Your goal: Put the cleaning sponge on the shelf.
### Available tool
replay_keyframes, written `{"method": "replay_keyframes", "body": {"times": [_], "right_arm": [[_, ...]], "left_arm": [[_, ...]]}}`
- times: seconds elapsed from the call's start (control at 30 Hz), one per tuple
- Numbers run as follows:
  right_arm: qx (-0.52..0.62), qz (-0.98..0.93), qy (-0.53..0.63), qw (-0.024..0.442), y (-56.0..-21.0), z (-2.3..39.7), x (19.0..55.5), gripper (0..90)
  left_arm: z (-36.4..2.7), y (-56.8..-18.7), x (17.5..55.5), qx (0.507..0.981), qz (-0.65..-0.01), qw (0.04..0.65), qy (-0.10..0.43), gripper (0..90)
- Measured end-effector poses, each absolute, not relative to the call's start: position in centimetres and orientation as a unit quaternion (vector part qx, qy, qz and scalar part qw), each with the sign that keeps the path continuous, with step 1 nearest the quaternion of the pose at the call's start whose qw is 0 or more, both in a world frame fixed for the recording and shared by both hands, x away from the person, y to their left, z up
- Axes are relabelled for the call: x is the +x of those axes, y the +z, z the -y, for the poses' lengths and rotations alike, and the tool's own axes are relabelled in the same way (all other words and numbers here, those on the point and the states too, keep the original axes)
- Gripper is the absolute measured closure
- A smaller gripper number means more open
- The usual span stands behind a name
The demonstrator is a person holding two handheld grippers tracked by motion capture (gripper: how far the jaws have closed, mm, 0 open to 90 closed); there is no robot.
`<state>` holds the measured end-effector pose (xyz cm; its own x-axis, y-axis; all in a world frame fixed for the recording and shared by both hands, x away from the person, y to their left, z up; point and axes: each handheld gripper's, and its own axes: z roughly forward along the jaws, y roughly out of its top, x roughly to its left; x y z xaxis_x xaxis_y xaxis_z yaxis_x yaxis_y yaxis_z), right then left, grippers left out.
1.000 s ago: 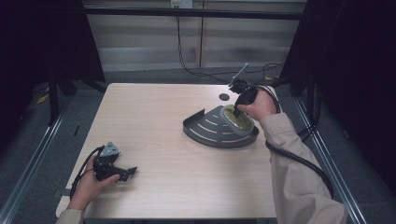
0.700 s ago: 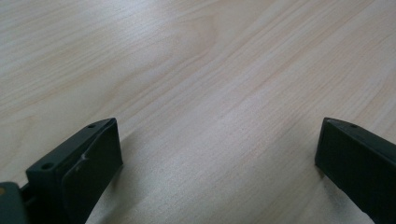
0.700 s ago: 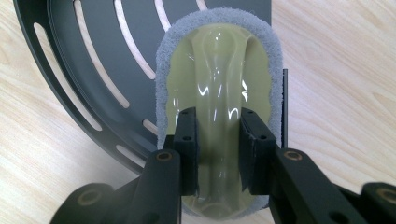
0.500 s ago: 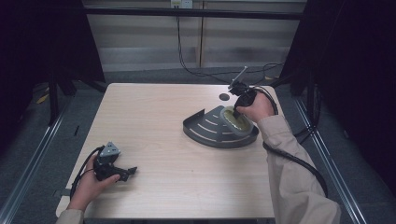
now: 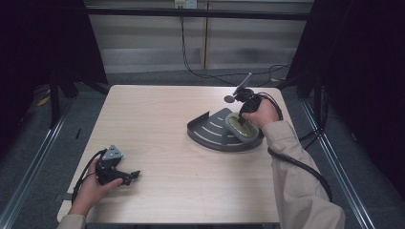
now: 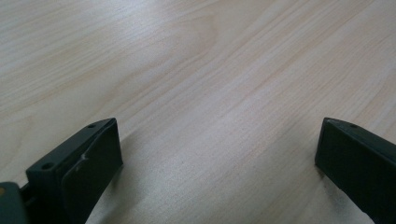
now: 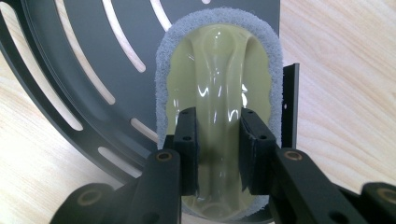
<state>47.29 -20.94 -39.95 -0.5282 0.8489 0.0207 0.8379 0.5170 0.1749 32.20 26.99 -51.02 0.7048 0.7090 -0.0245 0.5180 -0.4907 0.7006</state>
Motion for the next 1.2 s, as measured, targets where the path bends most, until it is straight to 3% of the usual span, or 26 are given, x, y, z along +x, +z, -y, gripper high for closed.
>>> {"method": "replay_keyframes", "body": {"times": [1.2], "right_arm": [[0.469, -0.88, 0.076, 0.029, -42.1, 22.2, 47.2, 71.4]], "left_arm": [[-27.0, -51.1, 32.2, 0.852, -0.36, 0.355, 0.137, 0.0]]}}
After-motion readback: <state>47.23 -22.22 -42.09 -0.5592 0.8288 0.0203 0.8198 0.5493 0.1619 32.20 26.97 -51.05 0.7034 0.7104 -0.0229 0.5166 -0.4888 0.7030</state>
